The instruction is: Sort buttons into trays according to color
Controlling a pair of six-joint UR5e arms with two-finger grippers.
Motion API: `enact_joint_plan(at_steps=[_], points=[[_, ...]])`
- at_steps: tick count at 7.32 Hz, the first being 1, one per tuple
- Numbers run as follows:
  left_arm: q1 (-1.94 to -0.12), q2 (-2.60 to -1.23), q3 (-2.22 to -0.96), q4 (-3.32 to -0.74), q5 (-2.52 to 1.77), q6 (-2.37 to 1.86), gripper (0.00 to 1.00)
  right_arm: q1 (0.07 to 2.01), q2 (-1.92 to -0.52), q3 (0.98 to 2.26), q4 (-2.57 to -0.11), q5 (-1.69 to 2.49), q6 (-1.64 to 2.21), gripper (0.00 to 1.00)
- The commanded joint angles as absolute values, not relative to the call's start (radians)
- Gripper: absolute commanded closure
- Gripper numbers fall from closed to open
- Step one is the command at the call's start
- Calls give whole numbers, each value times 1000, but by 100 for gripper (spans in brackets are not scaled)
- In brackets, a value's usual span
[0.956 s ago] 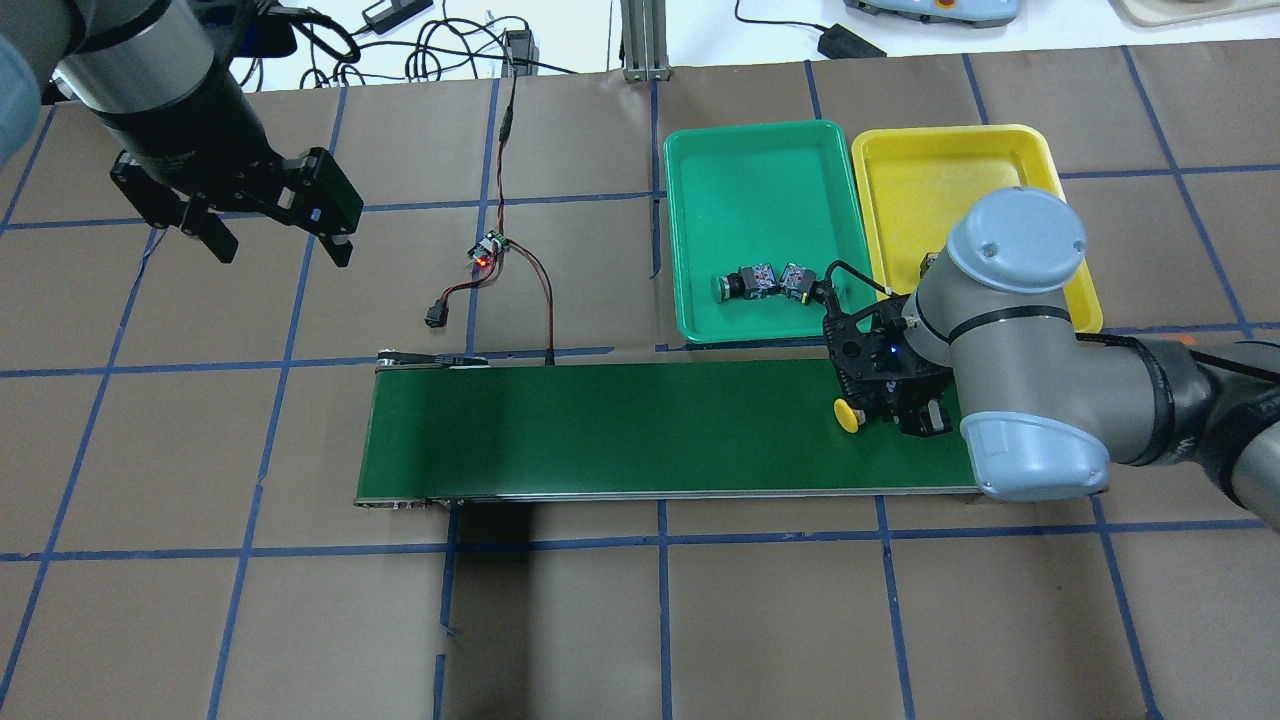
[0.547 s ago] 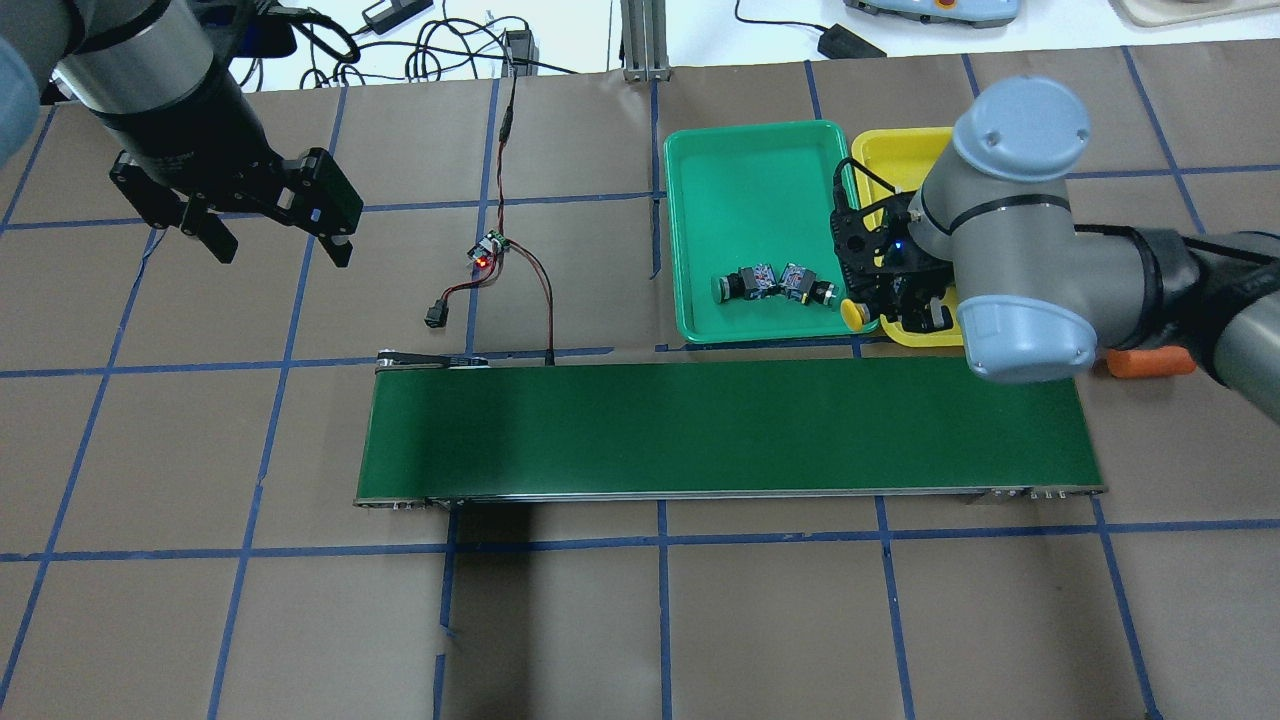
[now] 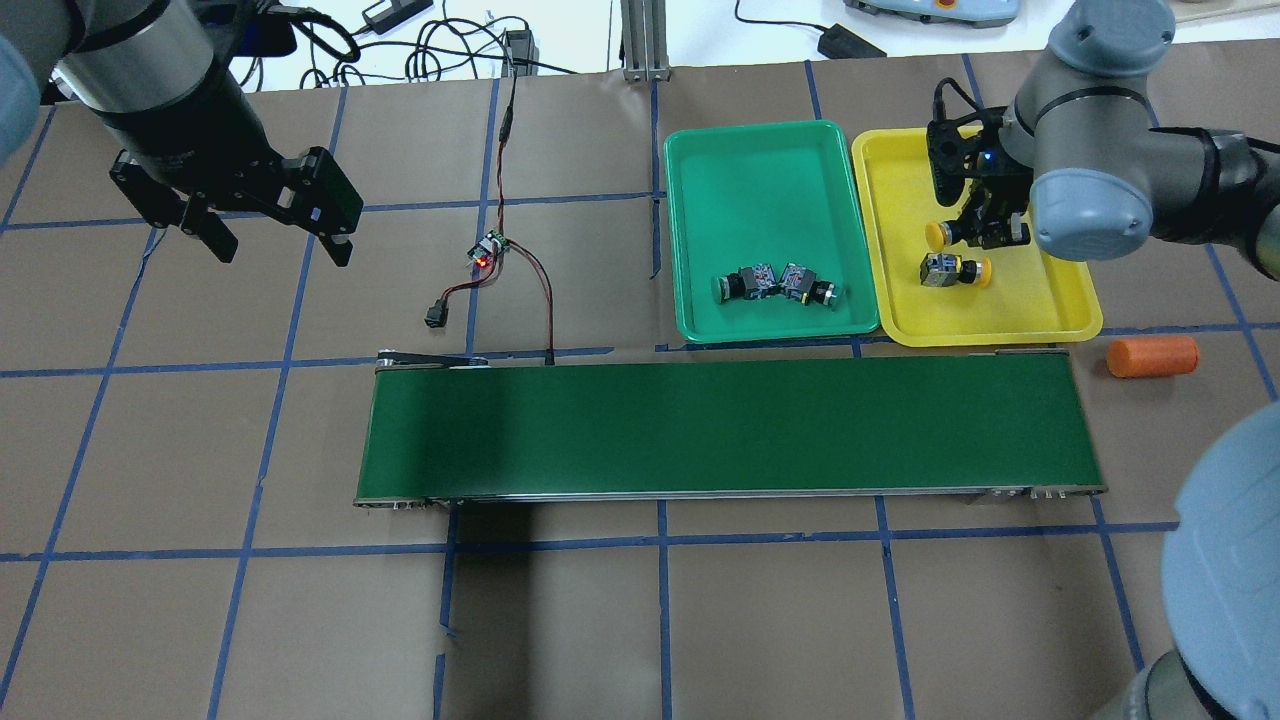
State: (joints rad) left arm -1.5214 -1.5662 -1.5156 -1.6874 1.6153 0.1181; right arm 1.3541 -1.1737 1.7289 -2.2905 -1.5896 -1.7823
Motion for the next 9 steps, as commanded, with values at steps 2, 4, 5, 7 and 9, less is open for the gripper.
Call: enact_joint_plan(at_steps=[2, 4, 5, 7, 9], points=[[-1520, -1566, -1516, -1687, 1615, 118, 0, 1336, -1178, 1729, -2261, -1560, -1787, 0], [-1520, -1566, -1516, -1687, 1615, 118, 0, 1359, -1311, 1739, -2057, -1560, -1752, 0], [-1520, -1566, -1516, -1687, 1615, 118, 0, 1389, -1374, 1774, -1999, -1566, -1653, 0], [-1519, -1566, -1516, -1687, 1615, 118, 0, 1486, -1533, 1880, -1956, -1574, -1524, 0], [-1520, -1566, -1516, -1687, 1615, 118, 0, 1563, -1603, 1942, -1956, -1574, -1409, 0]])
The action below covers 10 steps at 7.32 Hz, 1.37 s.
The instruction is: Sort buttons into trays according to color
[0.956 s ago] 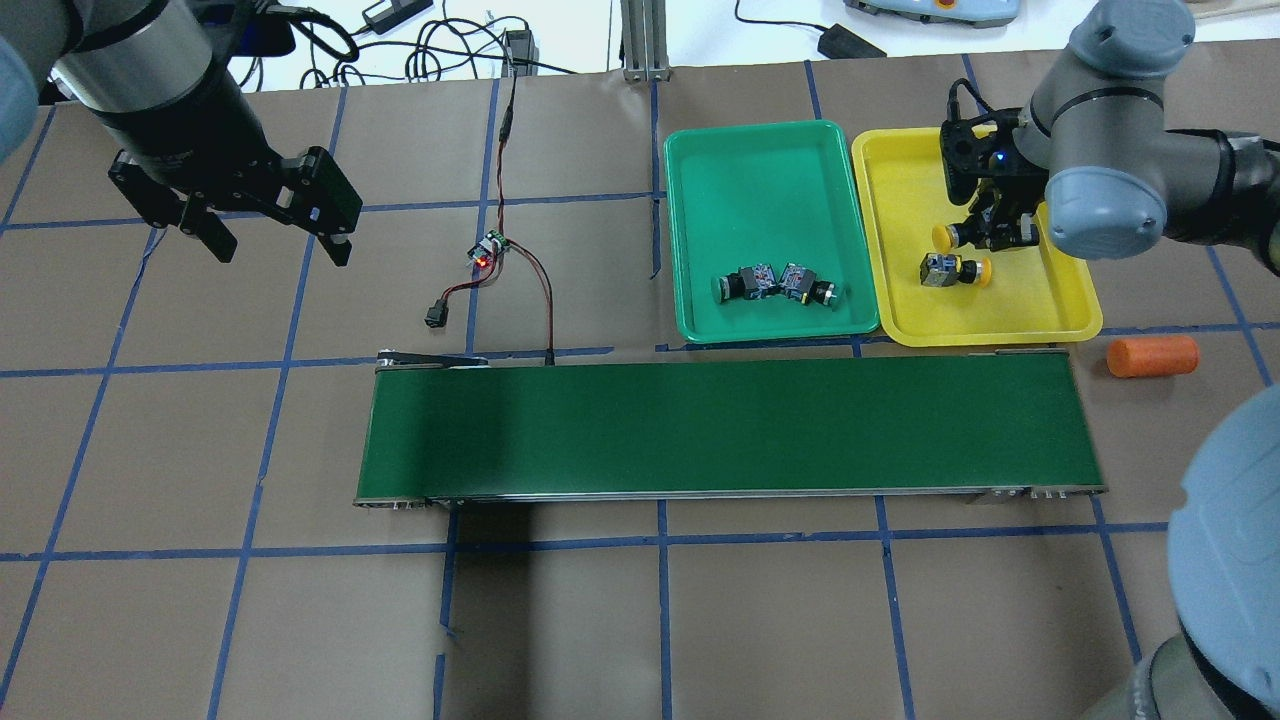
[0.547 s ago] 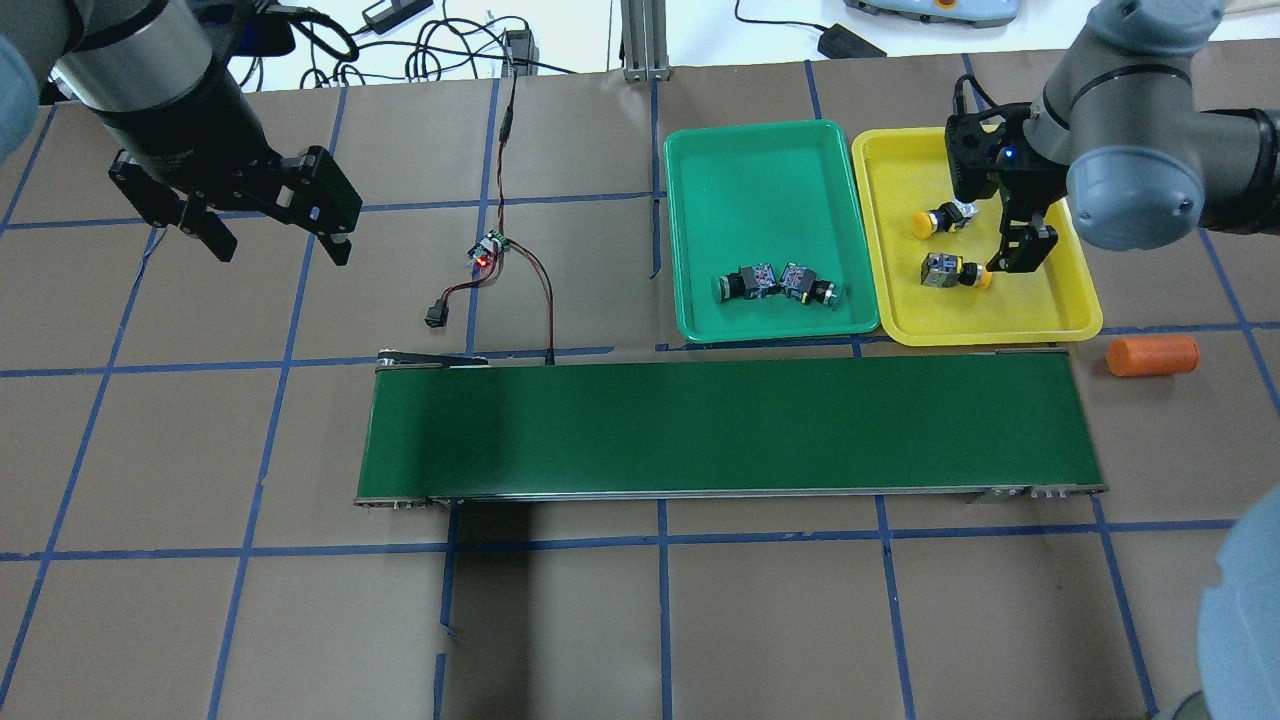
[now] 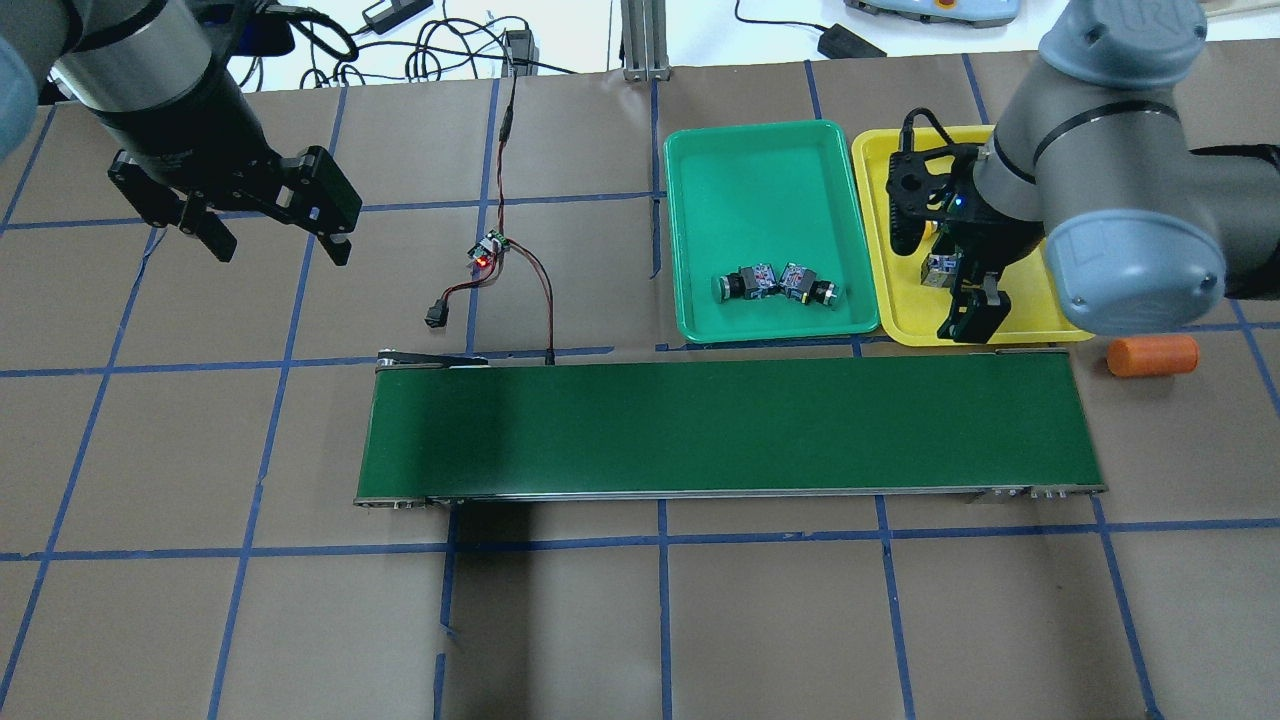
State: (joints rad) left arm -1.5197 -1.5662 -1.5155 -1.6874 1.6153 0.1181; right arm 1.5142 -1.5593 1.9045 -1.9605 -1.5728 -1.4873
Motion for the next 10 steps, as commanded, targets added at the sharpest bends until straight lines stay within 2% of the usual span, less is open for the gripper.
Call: enact_joint_plan(at_steps=[1, 5, 7, 10], points=[[-1520, -1566, -1516, -1687, 1615, 118, 0, 1586, -1606, 1915, -1960, -1568, -1270, 0], [-1519, -1566, -1516, -1687, 1615, 118, 0, 1643, -1588, 1614, -1574, -1531, -545, 0], [-1519, -1566, -1516, -1687, 1615, 118, 0, 1644, -1589, 1569, -1526, -1535, -175, 0], [-1519, -1566, -1516, -1687, 1614, 118, 0, 1644, -1588, 1519, -1491, -1572, -13, 0]])
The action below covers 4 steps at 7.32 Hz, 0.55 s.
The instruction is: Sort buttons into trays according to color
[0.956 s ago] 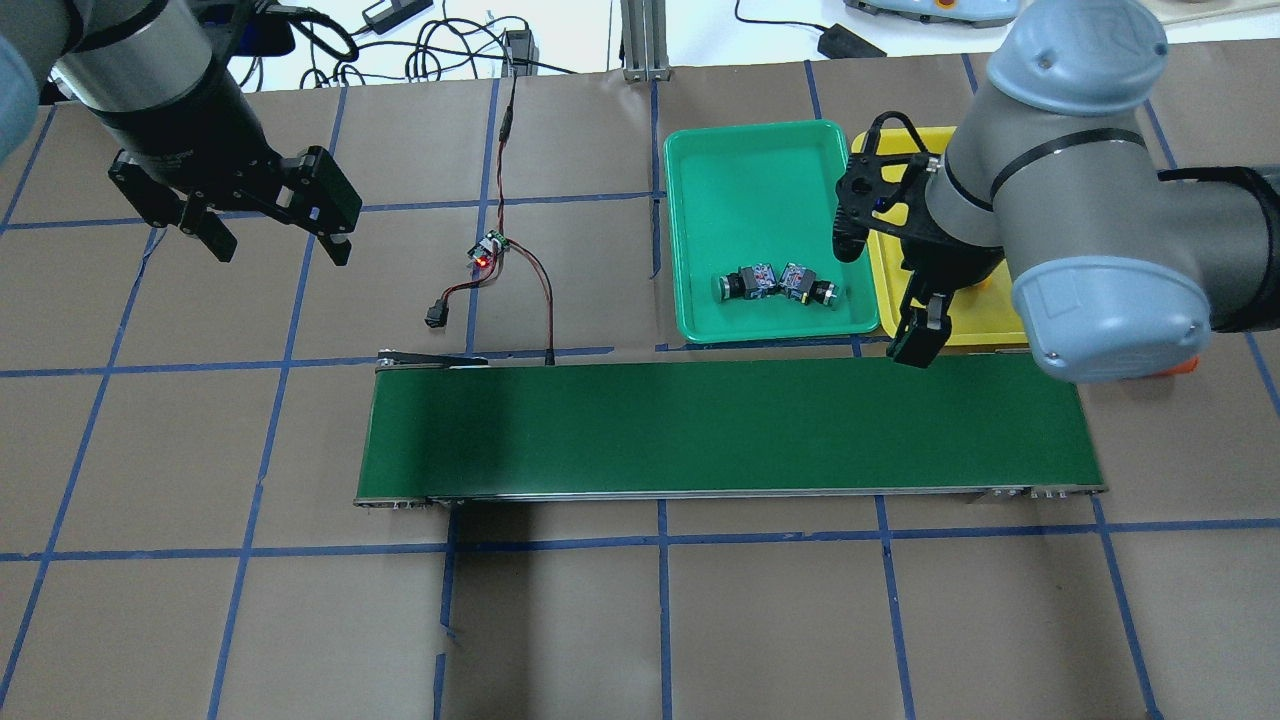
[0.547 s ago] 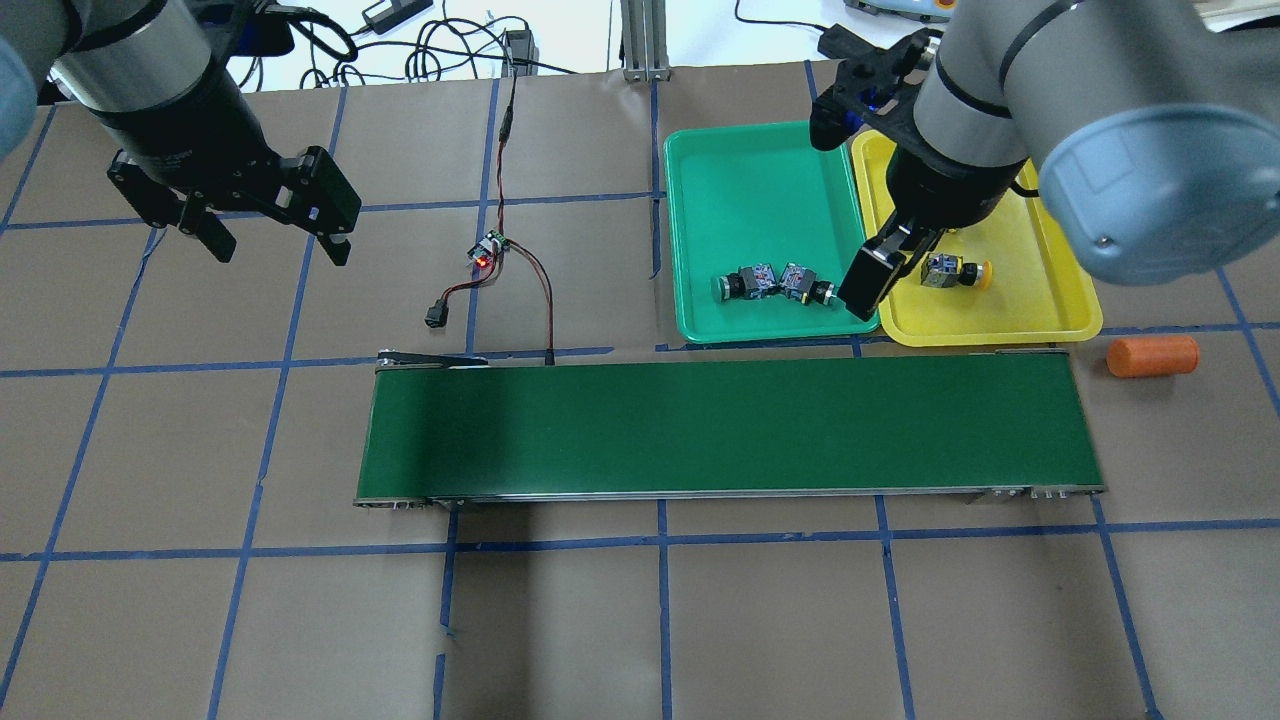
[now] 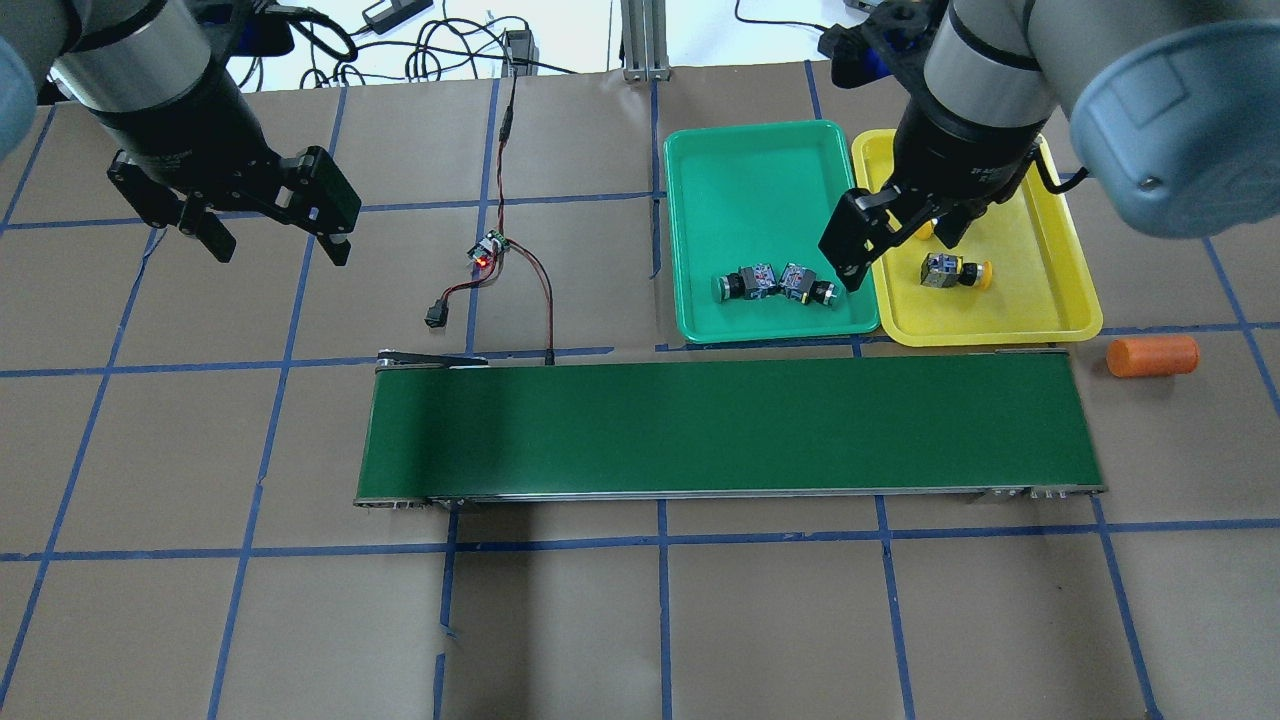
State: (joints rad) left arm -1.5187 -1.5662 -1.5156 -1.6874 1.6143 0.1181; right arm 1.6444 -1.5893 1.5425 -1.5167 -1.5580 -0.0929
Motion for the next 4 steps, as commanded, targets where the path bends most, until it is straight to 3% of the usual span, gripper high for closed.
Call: enact_joint_plan(at_steps=[1, 4], points=[[-1519, -1566, -1516, -1687, 1614, 118, 0, 1644, -1589, 1517, -1474, -1571, 86, 0], [-1519, -1566, -1516, -1687, 1614, 118, 0, 1644, -1594, 1517, -1474, -1565, 89, 0]])
